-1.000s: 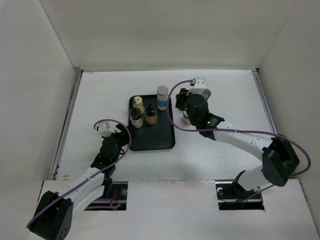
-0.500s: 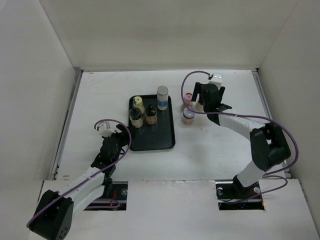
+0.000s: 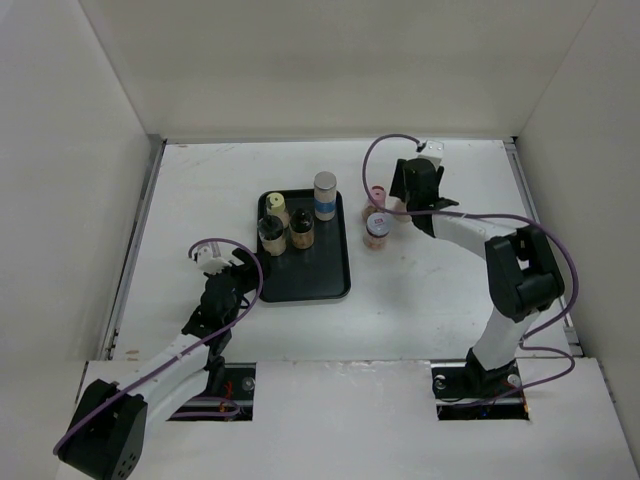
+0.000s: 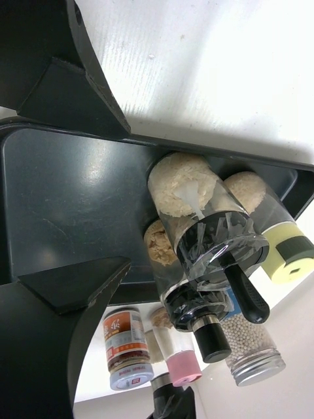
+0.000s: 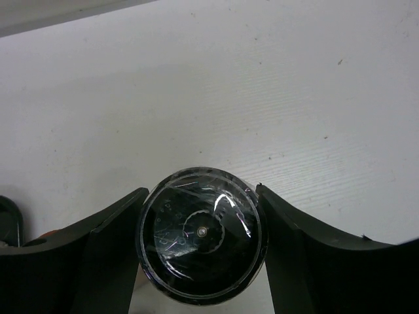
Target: Organize the condiment bottles
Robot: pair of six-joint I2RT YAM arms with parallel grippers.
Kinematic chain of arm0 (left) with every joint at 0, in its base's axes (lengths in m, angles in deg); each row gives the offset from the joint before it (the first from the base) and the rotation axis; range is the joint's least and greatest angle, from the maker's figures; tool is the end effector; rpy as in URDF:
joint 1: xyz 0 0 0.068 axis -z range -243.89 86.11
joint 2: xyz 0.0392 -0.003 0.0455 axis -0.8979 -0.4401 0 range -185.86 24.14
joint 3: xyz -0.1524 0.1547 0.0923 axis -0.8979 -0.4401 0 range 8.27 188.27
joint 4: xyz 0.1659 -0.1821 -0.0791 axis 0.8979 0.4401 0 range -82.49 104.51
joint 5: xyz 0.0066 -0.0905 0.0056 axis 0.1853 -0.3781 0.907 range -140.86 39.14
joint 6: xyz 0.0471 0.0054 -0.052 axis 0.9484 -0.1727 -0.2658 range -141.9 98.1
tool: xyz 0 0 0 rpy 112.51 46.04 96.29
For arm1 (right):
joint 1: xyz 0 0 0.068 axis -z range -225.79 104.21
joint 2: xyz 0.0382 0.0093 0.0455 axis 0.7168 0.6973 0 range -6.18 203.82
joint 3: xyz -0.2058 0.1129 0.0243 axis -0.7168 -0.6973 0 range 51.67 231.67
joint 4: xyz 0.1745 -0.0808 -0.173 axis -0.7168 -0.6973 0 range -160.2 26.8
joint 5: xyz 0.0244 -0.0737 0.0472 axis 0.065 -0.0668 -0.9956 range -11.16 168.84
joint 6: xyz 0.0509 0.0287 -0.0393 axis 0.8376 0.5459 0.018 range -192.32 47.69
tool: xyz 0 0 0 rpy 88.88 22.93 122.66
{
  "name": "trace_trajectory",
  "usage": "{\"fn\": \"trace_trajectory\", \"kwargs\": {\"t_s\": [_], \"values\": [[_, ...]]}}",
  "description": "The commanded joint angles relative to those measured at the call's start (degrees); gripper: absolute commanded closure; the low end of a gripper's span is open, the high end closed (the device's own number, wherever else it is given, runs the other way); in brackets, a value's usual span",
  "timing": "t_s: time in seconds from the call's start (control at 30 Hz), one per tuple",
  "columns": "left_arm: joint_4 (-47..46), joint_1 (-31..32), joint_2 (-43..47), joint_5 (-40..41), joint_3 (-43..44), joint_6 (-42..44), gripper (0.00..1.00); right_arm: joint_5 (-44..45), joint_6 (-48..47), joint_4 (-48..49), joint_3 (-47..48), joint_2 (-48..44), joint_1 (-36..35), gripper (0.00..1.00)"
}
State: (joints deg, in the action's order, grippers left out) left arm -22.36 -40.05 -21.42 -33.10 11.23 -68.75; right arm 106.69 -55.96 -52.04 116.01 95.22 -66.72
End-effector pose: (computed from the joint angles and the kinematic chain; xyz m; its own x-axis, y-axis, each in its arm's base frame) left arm 0.1959 -0.0673 0.1266 -0.2201 -0.6624 -0.7161 -0.0701 0.7429 -0.6657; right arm 0.3890 0.1198 0.1822 -0.3700 0.1251 -0.9206 0.1885 0.9804 0.0575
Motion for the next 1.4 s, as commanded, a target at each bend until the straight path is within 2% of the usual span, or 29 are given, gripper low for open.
{"fn": "trace_trajectory", "kwargs": {"t_s": [0.0,0.1,0.23,0.37,0.47,0.63,0.8,1.17,1.37], "values": [[-3.0,0.2,0.4,0.2,-1.3,0.7,0.28,1.0,-0.3,3.3,0.7,-2.8,0.0,0.42],[-3.0,0.4,-0.8,0.2,-0.9,0.7,0.28,4.0,-1.2,4.6,-1.7,-8.9,-0.2,0.47],[-3.0,0.2,0.1,0.2,-1.2,0.7,0.28,6.9,-3.3,4.5,-4.6,-19.0,-3.1,0.47],[-3.0,0.3,-0.4,0.1,-1.0,0.7,0.28,7.3,-4.8,4.0,-5.1,-25.7,-8.5,0.47],[-3.0,0.0,0.4,0.2,-1.4,0.7,0.28,6.8,-4.7,4.0,-4.8,-27.2,-14.5,0.47],[-3.1,-0.1,0.3,-0.2,-1.3,0.6,0.28,4.8,-3.3,5.5,-1.2,-21.3,-22.4,0.47],[-3.1,-0.2,0.6,-0.3,-1.5,0.6,0.28,2.9,-2.4,6.2,4.1,-11.6,-26.3,0.47],[-3.1,-0.2,0.6,-0.4,-1.6,0.4,0.28,1.9,-1.0,8.4,8.6,2.1,-27.8,0.46],[-3.1,0.1,0.6,-0.1,-1.6,0.4,0.28,2.2,-0.2,10.2,8.5,5.8,-27.8,0.38]]}}
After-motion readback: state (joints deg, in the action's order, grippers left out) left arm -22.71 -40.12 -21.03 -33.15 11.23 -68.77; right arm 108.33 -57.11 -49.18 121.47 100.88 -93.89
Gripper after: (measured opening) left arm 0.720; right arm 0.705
